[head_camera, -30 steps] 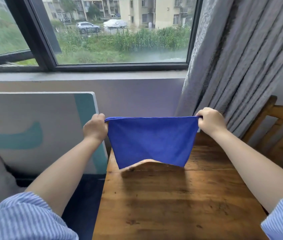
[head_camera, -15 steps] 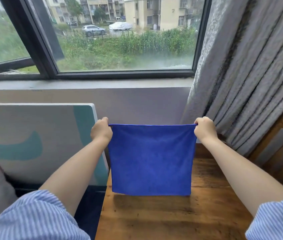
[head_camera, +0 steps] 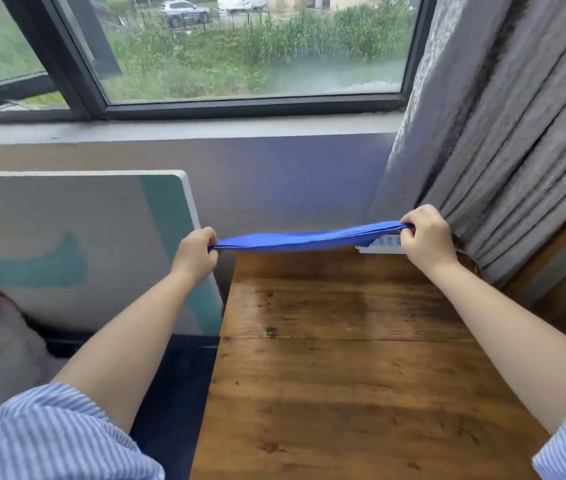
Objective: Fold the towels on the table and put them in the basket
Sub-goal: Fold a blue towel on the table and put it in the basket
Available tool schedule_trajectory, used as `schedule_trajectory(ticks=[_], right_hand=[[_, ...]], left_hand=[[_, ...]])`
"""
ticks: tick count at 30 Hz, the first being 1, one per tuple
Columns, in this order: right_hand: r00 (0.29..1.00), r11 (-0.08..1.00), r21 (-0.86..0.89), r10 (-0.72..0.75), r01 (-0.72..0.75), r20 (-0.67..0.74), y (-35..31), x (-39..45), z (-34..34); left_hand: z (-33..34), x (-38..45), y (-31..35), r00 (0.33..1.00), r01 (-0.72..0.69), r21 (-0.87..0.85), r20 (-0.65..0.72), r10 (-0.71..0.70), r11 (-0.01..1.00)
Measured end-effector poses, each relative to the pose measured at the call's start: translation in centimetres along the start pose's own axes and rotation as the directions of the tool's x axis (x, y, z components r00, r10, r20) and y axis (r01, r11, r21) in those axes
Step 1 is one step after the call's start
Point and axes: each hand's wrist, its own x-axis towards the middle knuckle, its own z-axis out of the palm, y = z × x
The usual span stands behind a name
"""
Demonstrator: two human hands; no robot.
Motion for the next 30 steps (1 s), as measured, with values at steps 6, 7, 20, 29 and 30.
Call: schedule_trajectory(ticks=[6, 7, 20, 29, 30], right_hand=[[0.897, 0.979, -0.201, 0.126, -0.043, 0.424, 5.1, -10.3, 2.0], [0.866, 0.971, -0.235, 0.143, -0.030, 0.479, 5.7, -11.9, 2.2], [0.579, 0.877, -0.416, 0.214, 0.240, 0.786, 8.9, -26.6, 4.6], [0.582, 0.918, -0.351, 0.185, 0.186, 0.792, 9.6, -30.3, 6.5], [0.579, 0.912, -0.355, 0.180, 0.204, 0.796, 9.8, -30.3, 6.6]], left_hand=[[4.3, -6.4, -3.1, 0.870, -0.177, 0.179, 0.487, 0.069, 0.968], [5.2, -7.4, -3.3, 0.844, -0.207, 0.219, 0.534, 0.060, 0.953], [12.6, -19.7, -8.3, 0.602, -0.396, 0.431, 0.788, -0.125, 0.811], [15.1, -22.8, -9.5, 0.573, -0.418, 0.467, 0.801, -0.173, 0.779], [15.4, -23.0, -9.7, 0.576, -0.415, 0.464, 0.800, -0.168, 0.783]])
